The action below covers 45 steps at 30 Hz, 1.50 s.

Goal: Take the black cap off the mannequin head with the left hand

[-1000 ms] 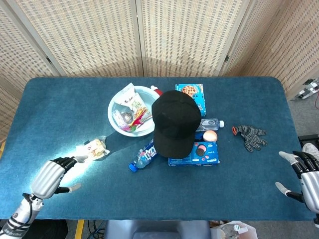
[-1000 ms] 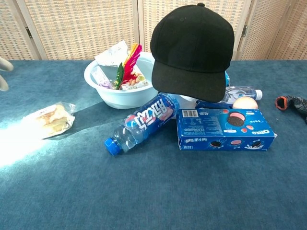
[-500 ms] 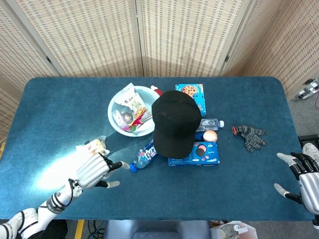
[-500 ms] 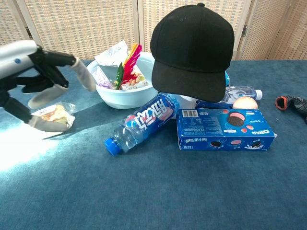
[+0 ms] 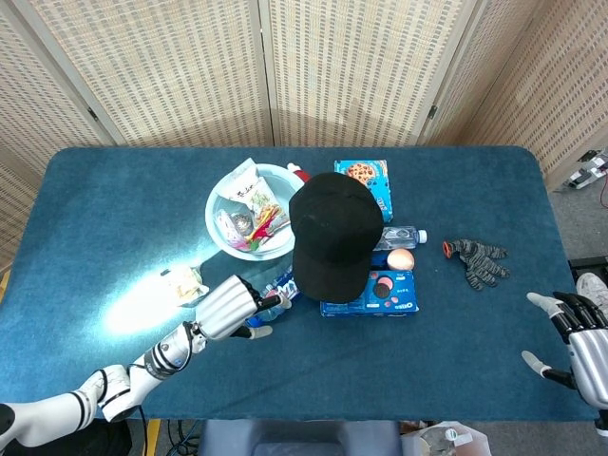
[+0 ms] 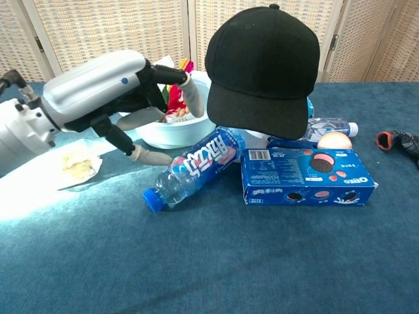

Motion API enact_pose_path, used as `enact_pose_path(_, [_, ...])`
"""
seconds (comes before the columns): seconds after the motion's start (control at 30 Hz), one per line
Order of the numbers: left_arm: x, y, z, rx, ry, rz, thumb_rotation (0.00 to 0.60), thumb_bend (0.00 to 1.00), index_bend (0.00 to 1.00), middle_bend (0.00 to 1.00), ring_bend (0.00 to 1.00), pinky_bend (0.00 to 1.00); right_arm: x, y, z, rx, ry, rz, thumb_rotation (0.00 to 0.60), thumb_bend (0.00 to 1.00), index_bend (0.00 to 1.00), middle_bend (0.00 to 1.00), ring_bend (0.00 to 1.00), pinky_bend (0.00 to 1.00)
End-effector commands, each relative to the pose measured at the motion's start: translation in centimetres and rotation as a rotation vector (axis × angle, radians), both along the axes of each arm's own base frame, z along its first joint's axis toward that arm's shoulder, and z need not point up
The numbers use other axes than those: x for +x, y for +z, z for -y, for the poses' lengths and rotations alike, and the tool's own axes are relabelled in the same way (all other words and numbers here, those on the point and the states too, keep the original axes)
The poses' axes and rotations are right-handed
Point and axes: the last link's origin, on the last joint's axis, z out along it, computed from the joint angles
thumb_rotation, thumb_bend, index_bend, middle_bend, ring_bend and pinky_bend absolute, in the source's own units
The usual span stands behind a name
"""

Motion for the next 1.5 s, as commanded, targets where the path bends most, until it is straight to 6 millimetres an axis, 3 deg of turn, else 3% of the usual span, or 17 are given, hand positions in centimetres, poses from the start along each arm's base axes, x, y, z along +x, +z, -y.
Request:
enact_pose_path(0.03, [0.9,-0.7,-0.8,0.016,0.014,0.004,0.6,0.01,0.43,0.97,0.97,1.0,0.0,0.0,0.0,0.0,-0.002,0.0,0.6,0.13,0.23,0.29,0.17,0.19])
enact_pose_path(0.57, [3.7,-3.7,-2.0,0.066,-0.006,0.009,0.6,0.05,0.43,0.97,0.98,1.0,-0.7,0.5,-0.4,-0.016,-0.016,0.007,0.6,0.13,0.23,0.29,0.17,0.19])
enact_pose_path(0.8, [5.0,-4.7,-2.5,0.074,-0.028,0.024,0.6,0.14,0.46,0.98,0.98,1.0,-1.0,0.6,-0.6,-0.018,-0.025,0.01,0.6,0.13,0.23,0.29,0.17,0.19])
enact_pose_path(1.5, [6.5,-6.8,-3.8,0.09,0.032,0.046,0.6,0.16,0.49,0.98,0.98,1.0,-1.5,0.8,-0.6,-0.025,-0.04,0.013,0.6,0.13,0.23,0.29,0.17,0.19])
